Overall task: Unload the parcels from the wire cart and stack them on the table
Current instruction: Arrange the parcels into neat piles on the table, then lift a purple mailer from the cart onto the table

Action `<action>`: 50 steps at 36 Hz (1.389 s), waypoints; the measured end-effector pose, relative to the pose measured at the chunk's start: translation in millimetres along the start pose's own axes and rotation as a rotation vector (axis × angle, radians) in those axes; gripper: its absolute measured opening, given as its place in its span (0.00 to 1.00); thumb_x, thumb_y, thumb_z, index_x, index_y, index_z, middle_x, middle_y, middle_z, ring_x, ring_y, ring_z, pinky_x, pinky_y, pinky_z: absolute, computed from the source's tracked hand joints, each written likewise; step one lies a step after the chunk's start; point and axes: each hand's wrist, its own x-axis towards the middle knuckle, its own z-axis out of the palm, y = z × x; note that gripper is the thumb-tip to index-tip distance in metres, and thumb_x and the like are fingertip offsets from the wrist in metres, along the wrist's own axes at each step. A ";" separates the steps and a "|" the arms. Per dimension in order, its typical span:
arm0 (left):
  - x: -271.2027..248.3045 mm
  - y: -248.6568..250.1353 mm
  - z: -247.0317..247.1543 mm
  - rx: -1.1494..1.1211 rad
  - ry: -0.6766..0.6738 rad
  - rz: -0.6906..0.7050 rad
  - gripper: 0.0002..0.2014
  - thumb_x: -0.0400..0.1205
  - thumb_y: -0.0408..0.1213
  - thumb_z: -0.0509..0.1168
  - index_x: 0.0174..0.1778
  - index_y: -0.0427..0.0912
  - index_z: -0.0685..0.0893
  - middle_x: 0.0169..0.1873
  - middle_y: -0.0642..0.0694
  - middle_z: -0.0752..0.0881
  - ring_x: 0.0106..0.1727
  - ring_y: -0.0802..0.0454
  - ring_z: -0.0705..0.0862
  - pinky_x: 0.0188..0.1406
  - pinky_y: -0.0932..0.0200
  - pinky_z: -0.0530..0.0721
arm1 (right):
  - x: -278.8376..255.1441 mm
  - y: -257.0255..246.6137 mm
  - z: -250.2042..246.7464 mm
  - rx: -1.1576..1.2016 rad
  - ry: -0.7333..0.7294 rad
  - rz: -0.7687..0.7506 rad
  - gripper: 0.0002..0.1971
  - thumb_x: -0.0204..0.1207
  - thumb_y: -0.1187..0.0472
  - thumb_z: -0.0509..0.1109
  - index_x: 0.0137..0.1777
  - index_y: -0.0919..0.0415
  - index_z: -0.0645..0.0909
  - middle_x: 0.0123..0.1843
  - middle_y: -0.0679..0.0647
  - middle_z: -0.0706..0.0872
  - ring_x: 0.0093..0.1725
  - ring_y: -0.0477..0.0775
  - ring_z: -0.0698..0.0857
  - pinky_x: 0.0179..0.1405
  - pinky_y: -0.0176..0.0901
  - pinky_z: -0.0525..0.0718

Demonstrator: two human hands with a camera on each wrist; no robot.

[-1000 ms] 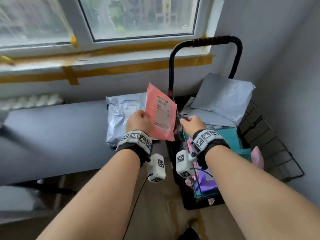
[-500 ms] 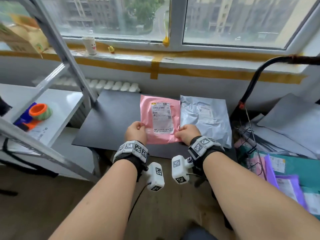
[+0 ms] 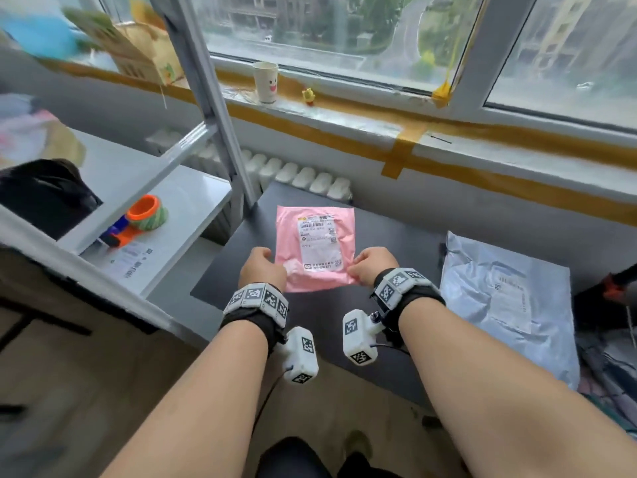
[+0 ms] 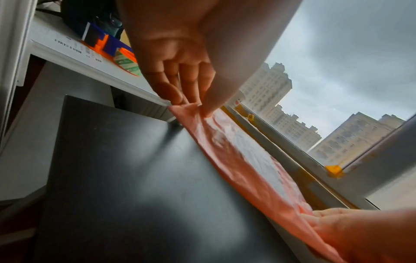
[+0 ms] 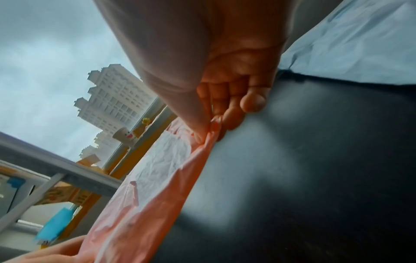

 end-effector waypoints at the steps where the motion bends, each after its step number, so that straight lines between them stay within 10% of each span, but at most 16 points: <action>1: 7.1 -0.3 -1.1 -0.013 0.008 -0.026 0.18 0.80 0.29 0.61 0.66 0.44 0.77 0.62 0.42 0.83 0.62 0.40 0.81 0.58 0.54 0.78 | 7.3 -6.2 4.4 -0.009 -0.012 0.005 0.01 0.73 0.63 0.73 0.42 0.57 0.86 0.42 0.55 0.86 0.43 0.54 0.84 0.42 0.37 0.77; 7: 62.1 -7.1 -8.7 0.116 0.022 -0.021 0.07 0.80 0.27 0.59 0.49 0.40 0.80 0.50 0.41 0.85 0.52 0.40 0.83 0.49 0.54 0.79 | 48.9 -41.6 38.2 -0.078 -0.057 0.038 0.05 0.74 0.62 0.71 0.48 0.59 0.86 0.50 0.56 0.88 0.53 0.58 0.88 0.52 0.43 0.84; 18: 195.6 -1.8 -5.6 0.295 -0.220 0.082 0.16 0.82 0.29 0.59 0.63 0.44 0.85 0.63 0.44 0.84 0.63 0.43 0.81 0.62 0.56 0.77 | 133.9 -85.4 95.4 0.058 0.003 0.197 0.06 0.72 0.64 0.69 0.48 0.57 0.79 0.46 0.59 0.88 0.46 0.63 0.89 0.52 0.58 0.88; 27: 252.5 2.2 6.6 0.449 -0.388 0.257 0.16 0.83 0.34 0.56 0.64 0.35 0.78 0.60 0.36 0.81 0.59 0.36 0.81 0.52 0.54 0.77 | 167.9 -109.9 127.0 0.202 0.031 0.230 0.15 0.72 0.65 0.63 0.57 0.51 0.75 0.46 0.60 0.89 0.48 0.64 0.89 0.53 0.60 0.87; 39: 250.2 14.5 15.4 0.586 -0.446 0.429 0.19 0.81 0.32 0.54 0.67 0.40 0.79 0.68 0.39 0.77 0.68 0.40 0.75 0.66 0.53 0.73 | 167.1 -96.3 118.7 0.239 0.089 0.300 0.26 0.74 0.65 0.64 0.73 0.52 0.73 0.61 0.59 0.86 0.54 0.60 0.86 0.61 0.56 0.84; 50: 163.4 65.5 61.1 0.606 -0.573 0.610 0.27 0.80 0.29 0.55 0.78 0.43 0.70 0.77 0.45 0.69 0.76 0.44 0.70 0.71 0.53 0.69 | 106.6 -16.4 51.3 0.338 0.301 0.461 0.26 0.73 0.61 0.65 0.73 0.54 0.72 0.51 0.53 0.82 0.54 0.61 0.86 0.59 0.55 0.85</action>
